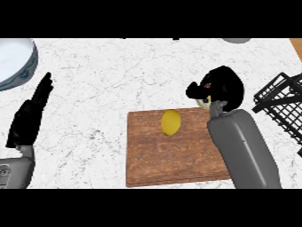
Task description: Pick the cupcake from the cutting board and place it in the tiered basket
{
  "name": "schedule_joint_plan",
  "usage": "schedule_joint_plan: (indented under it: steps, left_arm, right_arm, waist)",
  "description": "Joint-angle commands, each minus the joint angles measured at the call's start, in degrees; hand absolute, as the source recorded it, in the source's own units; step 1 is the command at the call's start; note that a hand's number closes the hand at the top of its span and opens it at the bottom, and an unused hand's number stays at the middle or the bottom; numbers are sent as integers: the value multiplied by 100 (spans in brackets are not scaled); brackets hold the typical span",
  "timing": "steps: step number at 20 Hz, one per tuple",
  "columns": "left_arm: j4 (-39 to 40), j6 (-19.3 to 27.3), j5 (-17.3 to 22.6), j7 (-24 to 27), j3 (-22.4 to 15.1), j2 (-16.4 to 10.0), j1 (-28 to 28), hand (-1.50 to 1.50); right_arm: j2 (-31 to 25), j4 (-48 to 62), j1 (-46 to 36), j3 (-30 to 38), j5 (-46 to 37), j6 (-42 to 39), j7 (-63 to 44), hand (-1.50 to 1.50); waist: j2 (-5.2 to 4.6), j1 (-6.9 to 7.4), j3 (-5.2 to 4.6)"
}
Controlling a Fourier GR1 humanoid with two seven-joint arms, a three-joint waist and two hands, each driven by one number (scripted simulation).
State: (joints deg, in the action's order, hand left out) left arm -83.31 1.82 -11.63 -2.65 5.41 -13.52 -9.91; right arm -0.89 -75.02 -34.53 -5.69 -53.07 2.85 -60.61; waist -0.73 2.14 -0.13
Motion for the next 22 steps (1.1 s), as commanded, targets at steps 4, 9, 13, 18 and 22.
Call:
schedule_joint_plan:
  steps: [4,9,13,18,22]
  left_arm:
    - [8,-50,20,-16,-36,23,-34,0]
    - [13,13,-106,-243,-163,106,-234,0]
    - [-32,-9,-32,-127,17,-22,0,0]
    - [65,-63,5,-114,144,-113,21,0]
    - [-92,-17,-44,-314,10,46,-75,0]
  right_arm:
    - [-350,499,-1420,374,-2160,1487,-1220,150]
    - [-262,1102,-2231,591,-3311,1491,-1634,150]
    - [-588,1603,-2886,959,-3789,438,-1714,150]
    - [-754,1473,-3100,1497,-3332,69,-1080,150]
    - [-792,1986,-3283,1901,-3222,800,-809,150]
  waist:
    - [21,98,-12]
    - [22,-7,0]
    - [54,-40,-1]
    - [86,-200,10]
    - [55,-139,12]
